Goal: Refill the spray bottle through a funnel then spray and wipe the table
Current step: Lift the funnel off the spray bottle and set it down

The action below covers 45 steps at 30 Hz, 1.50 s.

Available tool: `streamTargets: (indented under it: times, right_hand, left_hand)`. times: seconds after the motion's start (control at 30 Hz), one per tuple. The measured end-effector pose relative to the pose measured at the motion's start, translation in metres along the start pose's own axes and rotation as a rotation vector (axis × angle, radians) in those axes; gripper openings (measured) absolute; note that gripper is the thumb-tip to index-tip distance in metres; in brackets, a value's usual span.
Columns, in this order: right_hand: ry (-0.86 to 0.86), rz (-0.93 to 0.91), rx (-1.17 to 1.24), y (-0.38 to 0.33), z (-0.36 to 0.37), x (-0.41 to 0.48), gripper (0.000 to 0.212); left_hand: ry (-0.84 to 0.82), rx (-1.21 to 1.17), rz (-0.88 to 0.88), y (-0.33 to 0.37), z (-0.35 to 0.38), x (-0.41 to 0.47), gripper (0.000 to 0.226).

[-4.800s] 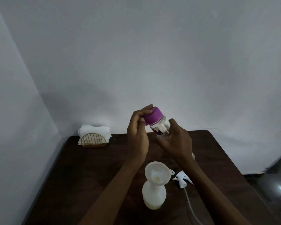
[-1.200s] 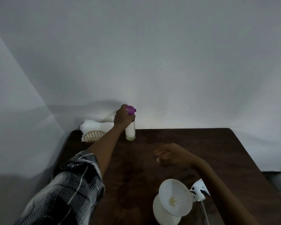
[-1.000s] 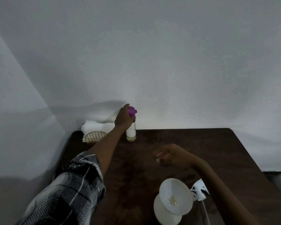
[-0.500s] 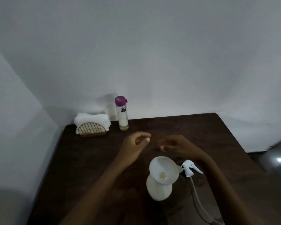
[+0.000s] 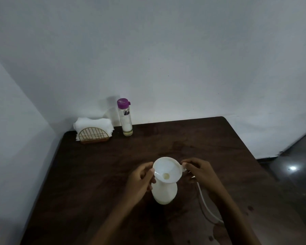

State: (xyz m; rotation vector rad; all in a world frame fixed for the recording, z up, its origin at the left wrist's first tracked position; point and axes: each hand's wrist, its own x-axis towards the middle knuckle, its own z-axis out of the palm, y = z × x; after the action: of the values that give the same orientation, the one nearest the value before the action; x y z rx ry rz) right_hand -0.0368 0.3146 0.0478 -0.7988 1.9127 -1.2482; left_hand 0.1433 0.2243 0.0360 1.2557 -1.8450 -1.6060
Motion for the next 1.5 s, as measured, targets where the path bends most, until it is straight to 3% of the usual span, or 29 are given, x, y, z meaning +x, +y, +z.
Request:
streamTargets:
  times: [0.2, 0.7, 1.5]
  right_hand:
    - [-0.012, -0.031, 0.207, -0.007, 0.004, -0.011, 0.017]
    - [0.06, -0.082, 0.2, 0.004, 0.015, -0.018, 0.018]
    - [0.091, -0.049, 0.208, 0.007, 0.02, -0.015, 0.019]
  left_hand:
    - [0.072, -0.083, 0.055, 0.004, 0.005, -0.002, 0.02]
    - [0.063, -0.053, 0.147, -0.005, 0.006, -0.008, 0.02]
    - [0.032, -0.115, 0.105, -0.006, 0.006, -0.005, 0.021]
